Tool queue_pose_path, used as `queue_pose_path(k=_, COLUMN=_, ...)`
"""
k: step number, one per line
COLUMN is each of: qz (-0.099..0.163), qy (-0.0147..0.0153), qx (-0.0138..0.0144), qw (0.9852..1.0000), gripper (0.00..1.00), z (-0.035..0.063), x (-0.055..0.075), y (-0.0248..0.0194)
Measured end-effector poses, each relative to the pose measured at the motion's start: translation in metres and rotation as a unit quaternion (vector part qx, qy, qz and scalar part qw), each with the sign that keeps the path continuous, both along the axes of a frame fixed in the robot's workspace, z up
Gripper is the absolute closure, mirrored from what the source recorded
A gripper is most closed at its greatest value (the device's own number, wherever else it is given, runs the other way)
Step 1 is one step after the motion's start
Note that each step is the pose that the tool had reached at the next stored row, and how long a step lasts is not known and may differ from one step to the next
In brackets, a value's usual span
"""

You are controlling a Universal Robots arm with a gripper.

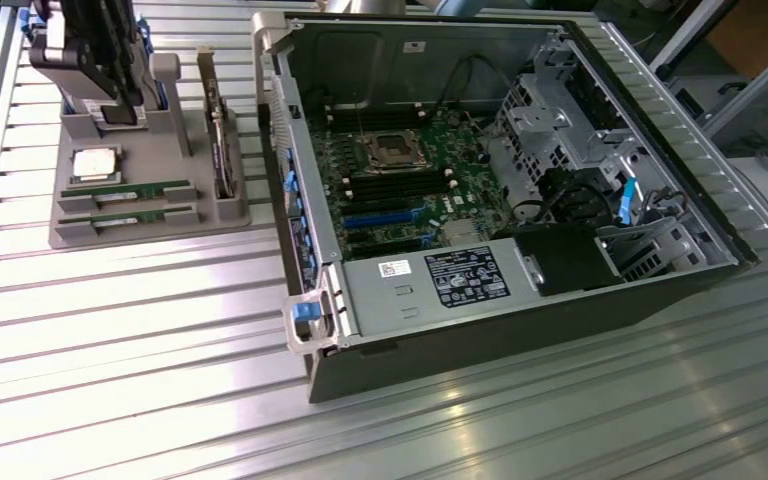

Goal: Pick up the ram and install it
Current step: 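Pick up the ram and move it above insertion slot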

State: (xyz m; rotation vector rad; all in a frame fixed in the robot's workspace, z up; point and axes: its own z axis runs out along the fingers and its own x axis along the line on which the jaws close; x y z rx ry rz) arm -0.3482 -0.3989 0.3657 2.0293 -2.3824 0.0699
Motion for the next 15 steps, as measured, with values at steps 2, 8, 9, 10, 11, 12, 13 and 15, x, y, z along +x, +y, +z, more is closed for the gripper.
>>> queue_pose_path(k=2, qz=0.000, qy=0.0000, qx=0.0000, qw=1.0000, gripper=0.70, z=-0.0008, x=0.0000, y=0.0000)
queue_pose_path(k=8, qz=0.000, qy=0.0000, qx=0.0000, qw=1.0000, gripper=0.70, z=-0.0037, x=0.0000, y=0.0000)
queue_pose_path(k=9, qz=0.000, qy=0.0000, qx=0.0000, qw=1.0000, gripper=0.70, z=-0.0040, x=0.0000, y=0.0000)
queue_pose_path(k=10, qz=0.000, qy=0.0000, qx=0.0000, qw=1.0000, gripper=0.70, z=-0.0045, x=0.0000, y=0.0000)
queue_pose_path(k=11, qz=0.000, qy=0.0000, qx=0.0000, qw=1.0000, gripper=0.70, z=-0.0049, x=0.0000, y=0.0000)
queue_pose_path(k=12, qz=0.000, qy=0.0000, qx=0.0000, qw=1.0000, gripper=0.70, z=-0.0053, x=0.0000, y=0.0000)
queue_pose_path(k=13, qz=0.000, qy=0.0000, qx=0.0000, qw=1.0000, gripper=0.70, z=-0.0056, x=0.0000, y=0.0000)
queue_pose_path(k=15, qz=0.000, qy=0.0000, qx=0.0000, qw=1.0000, gripper=0.70, z=-0.0063, x=0.0000, y=0.0000)
